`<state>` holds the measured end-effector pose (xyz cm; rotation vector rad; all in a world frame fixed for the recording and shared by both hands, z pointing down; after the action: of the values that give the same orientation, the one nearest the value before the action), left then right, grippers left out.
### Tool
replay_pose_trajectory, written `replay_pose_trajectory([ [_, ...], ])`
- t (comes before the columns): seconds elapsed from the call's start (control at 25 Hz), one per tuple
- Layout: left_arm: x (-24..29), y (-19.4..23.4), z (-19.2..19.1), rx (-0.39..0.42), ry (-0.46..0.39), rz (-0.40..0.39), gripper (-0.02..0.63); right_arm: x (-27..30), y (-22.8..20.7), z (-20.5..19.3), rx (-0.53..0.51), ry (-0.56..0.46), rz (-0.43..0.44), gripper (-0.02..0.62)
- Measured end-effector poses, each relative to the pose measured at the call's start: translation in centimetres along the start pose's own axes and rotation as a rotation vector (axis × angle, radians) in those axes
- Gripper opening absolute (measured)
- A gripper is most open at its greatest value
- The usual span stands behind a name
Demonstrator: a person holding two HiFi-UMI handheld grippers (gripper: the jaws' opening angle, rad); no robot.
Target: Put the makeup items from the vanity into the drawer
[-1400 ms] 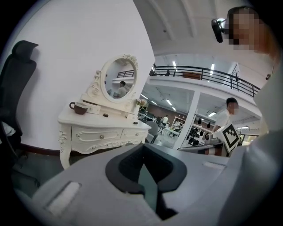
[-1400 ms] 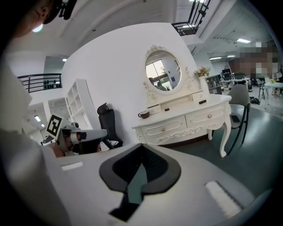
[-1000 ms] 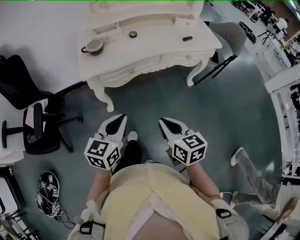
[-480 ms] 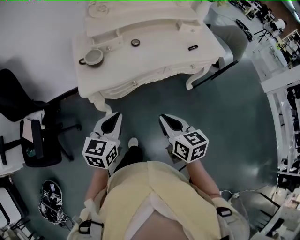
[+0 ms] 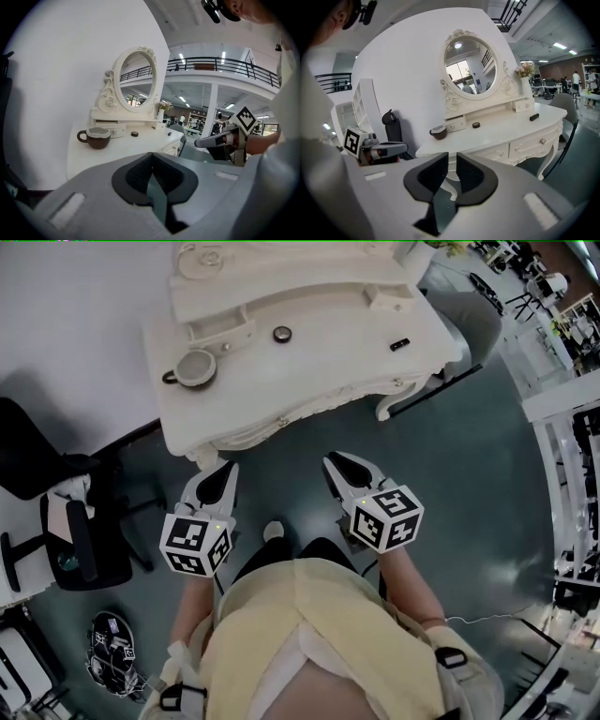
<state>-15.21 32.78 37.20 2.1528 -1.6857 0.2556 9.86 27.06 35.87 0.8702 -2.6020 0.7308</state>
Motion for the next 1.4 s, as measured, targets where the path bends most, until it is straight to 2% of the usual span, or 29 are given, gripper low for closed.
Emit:
replay_pose_trajectory([
  [0.32,1.9,2.6,0.4,-0.019,0.016,0.026,-0.002,2.8,-1.7,2.6,-0.026,-0.004,-0.003,0.126],
  [0.68,6.7,2.9,1.8,-0.061,0.023,0.082,-0.002,7.6,-6.4,6.0,-0.077,0.054,0.107,0.204],
  [1.08,13.7,2.3,3.9,-0.118,0.033,0.119,-0.002,12.4,-12.3,10.1,-0.130,0.120,0.179,0.215],
  [1.4,16.3,3.9,5.1,-0.131,0.040,0.199,-0.002,16.7,-15.4,12.7,-0.155,0.156,0.227,0.215],
])
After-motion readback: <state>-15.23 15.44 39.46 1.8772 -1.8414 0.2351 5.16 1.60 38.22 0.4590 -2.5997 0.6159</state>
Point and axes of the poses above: the fingertips, and each gripper's own axes: x forward along the fingers, y to its left, z out of its top, the point moved 8 cm from there along -x, backward along the fingers, and after that the axes turned 8 degrees about z, right-handed, at the moved point
